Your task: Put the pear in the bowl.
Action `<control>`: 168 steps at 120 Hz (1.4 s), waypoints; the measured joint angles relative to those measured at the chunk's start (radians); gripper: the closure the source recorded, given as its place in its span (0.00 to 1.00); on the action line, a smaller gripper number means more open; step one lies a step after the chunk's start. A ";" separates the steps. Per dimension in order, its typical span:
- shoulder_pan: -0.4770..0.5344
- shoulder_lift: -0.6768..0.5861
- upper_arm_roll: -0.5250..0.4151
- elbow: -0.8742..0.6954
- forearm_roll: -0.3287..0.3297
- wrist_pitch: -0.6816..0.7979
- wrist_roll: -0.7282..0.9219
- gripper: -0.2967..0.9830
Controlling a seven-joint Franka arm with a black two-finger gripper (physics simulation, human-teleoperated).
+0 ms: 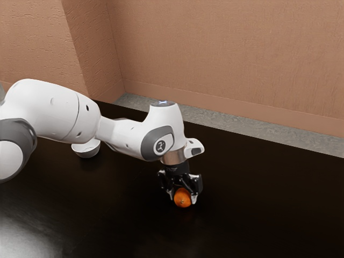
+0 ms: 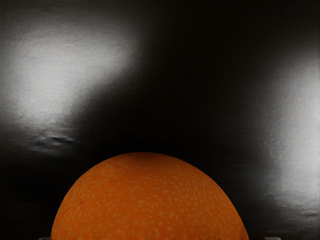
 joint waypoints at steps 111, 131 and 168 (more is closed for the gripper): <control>0.002 -0.233 0.422 -0.005 0.046 -0.219 -0.001 0.71; 0.004 -0.239 0.607 -0.005 0.041 -0.273 0.042 0.69; 0.044 -0.130 0.674 0.096 0.029 -0.303 0.128 0.67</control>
